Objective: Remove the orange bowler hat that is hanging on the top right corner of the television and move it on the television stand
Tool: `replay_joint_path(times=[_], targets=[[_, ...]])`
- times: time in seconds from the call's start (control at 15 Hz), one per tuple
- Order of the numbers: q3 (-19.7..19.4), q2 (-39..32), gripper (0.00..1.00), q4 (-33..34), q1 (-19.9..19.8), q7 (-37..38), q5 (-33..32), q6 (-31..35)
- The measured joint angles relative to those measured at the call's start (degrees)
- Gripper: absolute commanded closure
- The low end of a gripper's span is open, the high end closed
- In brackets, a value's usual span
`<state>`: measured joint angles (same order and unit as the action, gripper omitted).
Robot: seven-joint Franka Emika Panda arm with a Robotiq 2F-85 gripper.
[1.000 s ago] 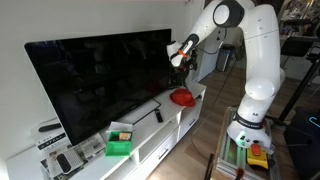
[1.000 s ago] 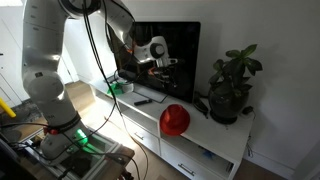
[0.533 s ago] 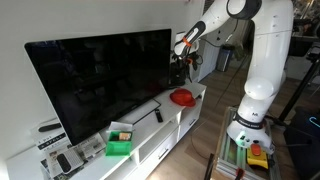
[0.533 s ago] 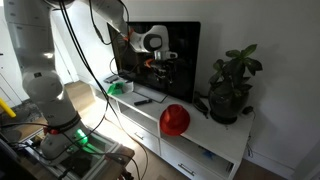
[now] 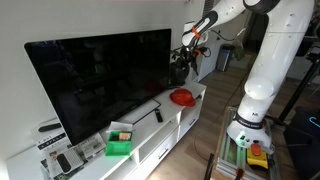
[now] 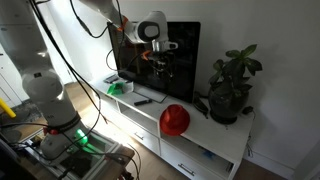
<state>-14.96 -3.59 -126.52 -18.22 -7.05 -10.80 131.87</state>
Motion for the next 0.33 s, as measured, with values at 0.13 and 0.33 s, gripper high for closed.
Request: replay_joint_path(times=[0.13,0.33], targets=[[-0.6,2.14,0.0,-0.74,0.0,0.03,-0.48,0.0],[-0.62,1.7,0.0,-0.71,0.16,0.03,-0.48,0.02]])
